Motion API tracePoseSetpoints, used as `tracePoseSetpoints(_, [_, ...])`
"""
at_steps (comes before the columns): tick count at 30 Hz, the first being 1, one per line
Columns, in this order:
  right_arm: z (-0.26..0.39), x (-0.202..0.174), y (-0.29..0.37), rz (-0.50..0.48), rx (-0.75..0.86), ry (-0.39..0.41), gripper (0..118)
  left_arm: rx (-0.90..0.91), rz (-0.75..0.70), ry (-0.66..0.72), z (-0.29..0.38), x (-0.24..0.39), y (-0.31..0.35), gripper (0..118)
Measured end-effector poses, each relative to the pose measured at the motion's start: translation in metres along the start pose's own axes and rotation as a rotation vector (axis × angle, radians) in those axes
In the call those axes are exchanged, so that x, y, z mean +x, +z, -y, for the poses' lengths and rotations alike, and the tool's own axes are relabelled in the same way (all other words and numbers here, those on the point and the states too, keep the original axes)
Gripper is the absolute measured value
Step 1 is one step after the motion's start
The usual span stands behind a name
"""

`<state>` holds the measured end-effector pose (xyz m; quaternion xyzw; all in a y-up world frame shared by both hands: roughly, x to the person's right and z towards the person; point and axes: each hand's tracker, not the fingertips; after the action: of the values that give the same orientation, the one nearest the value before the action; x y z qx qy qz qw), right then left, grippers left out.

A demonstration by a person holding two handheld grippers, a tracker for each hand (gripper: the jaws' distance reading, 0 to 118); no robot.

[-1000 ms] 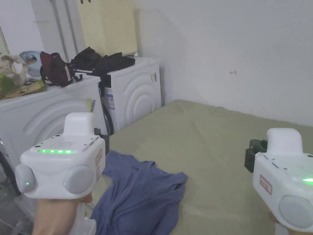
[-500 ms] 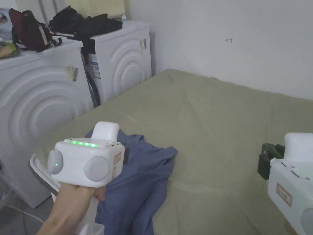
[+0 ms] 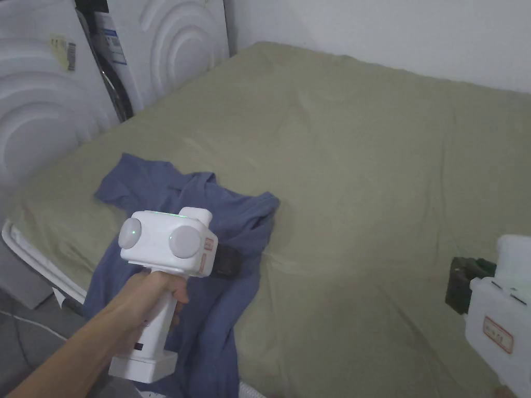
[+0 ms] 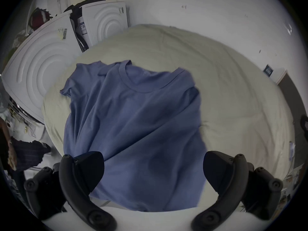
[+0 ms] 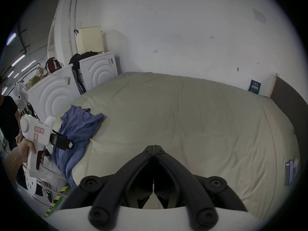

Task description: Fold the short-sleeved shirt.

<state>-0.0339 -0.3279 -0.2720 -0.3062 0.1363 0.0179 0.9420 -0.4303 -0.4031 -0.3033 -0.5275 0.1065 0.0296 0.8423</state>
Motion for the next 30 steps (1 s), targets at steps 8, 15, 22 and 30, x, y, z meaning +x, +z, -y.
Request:
tracePoseSetpoints(8, [0.008,0.003,0.005,0.008,-0.021,0.028,0,-0.059,0.074,0.048,-0.005,-0.017,-0.048,102])
tracePoseSetpoints(15, [0.013,0.014,0.027,0.009,-0.015,0.029,0,-0.020,0.103,0.043,-0.006,-0.002,0.006,0])
tracePoseSetpoints(22, [0.019,0.048,0.055,0.050,-0.001,0.002,0,0.025,0.237,0.129,-0.020,0.039,0.010,0])
tracePoseSetpoints(30, [0.023,0.096,0.091,0.116,0.021,-0.076,0,0.077,0.490,0.156,-0.050,0.119,0.038,0])
